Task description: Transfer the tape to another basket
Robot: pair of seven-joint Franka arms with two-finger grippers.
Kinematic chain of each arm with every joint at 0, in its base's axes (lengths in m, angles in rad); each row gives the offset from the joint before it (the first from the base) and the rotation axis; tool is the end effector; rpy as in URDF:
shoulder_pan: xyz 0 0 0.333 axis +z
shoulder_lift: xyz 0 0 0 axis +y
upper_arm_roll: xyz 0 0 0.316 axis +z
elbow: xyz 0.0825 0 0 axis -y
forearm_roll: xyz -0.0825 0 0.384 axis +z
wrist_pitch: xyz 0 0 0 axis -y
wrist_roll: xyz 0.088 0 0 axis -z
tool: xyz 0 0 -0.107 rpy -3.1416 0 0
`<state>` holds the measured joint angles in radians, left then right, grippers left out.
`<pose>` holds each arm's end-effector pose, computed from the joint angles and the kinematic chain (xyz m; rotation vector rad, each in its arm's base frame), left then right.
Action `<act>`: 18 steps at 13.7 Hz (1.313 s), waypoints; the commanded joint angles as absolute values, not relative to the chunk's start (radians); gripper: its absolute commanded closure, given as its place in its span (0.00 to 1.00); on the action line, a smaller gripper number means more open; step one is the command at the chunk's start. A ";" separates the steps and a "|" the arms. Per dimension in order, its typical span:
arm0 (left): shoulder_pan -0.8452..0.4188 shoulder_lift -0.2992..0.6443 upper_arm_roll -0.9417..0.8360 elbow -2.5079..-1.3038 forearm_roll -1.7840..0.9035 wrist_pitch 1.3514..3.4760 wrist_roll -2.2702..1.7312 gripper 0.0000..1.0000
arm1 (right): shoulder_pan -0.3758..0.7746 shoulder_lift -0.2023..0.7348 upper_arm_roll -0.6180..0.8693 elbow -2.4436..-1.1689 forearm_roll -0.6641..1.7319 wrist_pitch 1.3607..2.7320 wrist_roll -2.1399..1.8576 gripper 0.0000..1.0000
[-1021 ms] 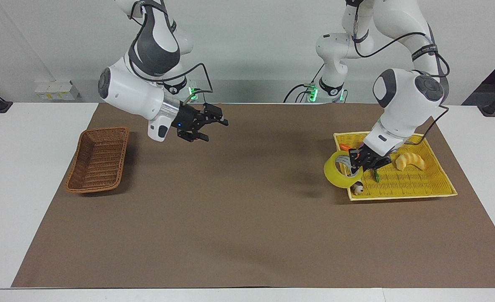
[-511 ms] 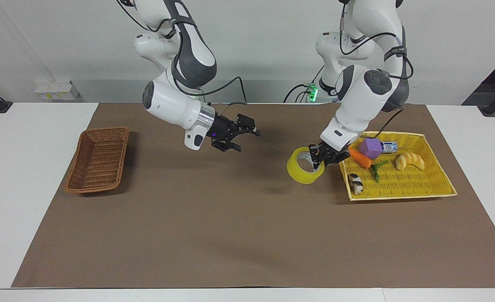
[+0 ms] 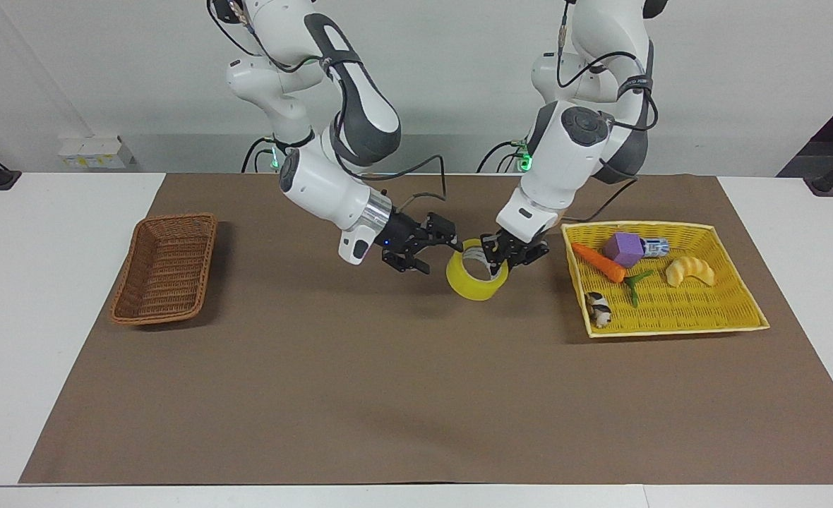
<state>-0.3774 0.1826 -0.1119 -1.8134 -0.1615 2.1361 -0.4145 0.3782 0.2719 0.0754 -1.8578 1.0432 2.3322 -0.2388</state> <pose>0.5497 -0.2965 0.4532 2.9332 0.0081 0.0814 0.5755 0.2931 0.4022 -2.2962 -0.0049 -0.1053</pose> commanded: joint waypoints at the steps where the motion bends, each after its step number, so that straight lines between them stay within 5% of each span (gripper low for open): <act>1: -0.405 0.156 -0.094 -1.835 -0.178 2.158 -0.440 1.00 | 0.396 0.307 0.074 -1.841 1.094 2.413 -0.250 0.00; 3: -0.410 0.156 -0.094 -1.835 -0.178 2.157 -0.442 1.00 | 0.400 0.308 0.072 -1.842 1.091 2.419 -0.258 0.00; 4: -0.411 0.155 -0.094 -1.835 -0.178 2.157 -0.442 1.00 | 0.396 0.308 0.072 -1.847 1.088 2.418 -0.258 0.49; 5: -0.417 0.156 -0.094 -1.835 -0.178 2.158 -0.448 1.00 | 0.408 0.307 0.072 -1.848 1.089 2.422 -0.246 0.80; 7: -0.422 0.156 -0.094 -1.835 -0.179 2.163 -0.454 1.00 | 0.411 0.305 0.072 -1.851 1.088 2.436 -0.230 0.96; 18: -0.422 0.156 -0.094 -1.835 -0.179 2.161 -0.454 1.00 | 0.420 0.298 0.072 -1.864 1.080 2.433 -0.209 1.00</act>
